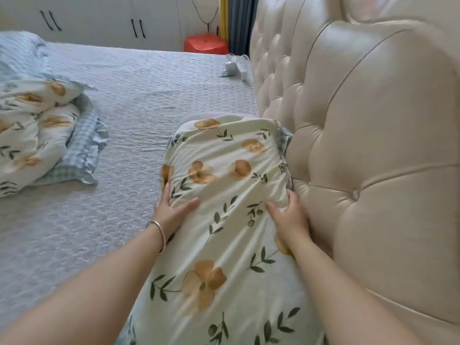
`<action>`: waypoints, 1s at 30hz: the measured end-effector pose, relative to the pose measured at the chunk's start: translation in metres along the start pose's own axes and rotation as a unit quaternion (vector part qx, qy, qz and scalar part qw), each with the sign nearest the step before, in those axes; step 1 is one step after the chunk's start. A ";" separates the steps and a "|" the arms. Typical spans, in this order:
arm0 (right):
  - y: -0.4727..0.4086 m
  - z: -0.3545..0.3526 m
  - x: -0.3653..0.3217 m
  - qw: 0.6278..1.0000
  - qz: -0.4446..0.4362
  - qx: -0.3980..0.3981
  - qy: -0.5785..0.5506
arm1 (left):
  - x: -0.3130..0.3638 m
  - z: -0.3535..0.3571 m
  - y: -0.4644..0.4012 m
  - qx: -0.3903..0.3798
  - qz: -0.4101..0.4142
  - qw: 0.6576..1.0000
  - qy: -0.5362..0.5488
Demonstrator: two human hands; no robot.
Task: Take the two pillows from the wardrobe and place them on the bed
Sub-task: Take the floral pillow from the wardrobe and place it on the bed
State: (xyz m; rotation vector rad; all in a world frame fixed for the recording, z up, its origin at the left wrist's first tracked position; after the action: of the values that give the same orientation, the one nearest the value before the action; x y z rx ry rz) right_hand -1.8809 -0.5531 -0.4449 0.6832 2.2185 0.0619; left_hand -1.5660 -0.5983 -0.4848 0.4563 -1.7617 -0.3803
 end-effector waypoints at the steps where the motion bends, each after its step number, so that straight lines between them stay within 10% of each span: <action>1: -0.005 0.005 0.005 1.000 0.001 0.005 0.005 | -0.003 0.001 -0.006 0.009 0.007 1.000 -0.002; 8: 0.007 0.006 0.002 0.988 0.022 0.034 0.150 | -0.004 -0.001 -0.012 0.048 -0.006 0.996 -0.079; 13: 0.033 -0.006 -0.030 0.885 -0.074 0.000 0.460 | 0.010 -0.005 0.008 0.058 0.021 0.982 -0.177; 21: 0.055 -0.017 -0.010 0.800 -0.004 -0.060 0.598 | 0.008 0.009 0.034 -0.012 0.057 0.964 -0.258; 30: 0.109 -0.018 -0.030 0.858 -0.043 0.001 0.512 | 0.029 -0.017 0.074 -0.037 0.105 0.946 -0.303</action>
State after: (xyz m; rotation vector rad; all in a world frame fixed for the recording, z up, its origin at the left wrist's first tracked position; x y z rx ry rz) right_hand -1.8279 -0.4715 -0.3841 0.6133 3.2635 0.4765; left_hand -1.5627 -0.5487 -0.4200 0.0875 -2.3576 -0.4640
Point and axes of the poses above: each hand's wrist, its own y-axis away from the middle knuckle, its own z-axis out of the palm, x = y × z, the point moved 10 cm from there along -y, towards the middle knuckle, and after that the axes turned 8 degrees about y, right-handed, at the moved point
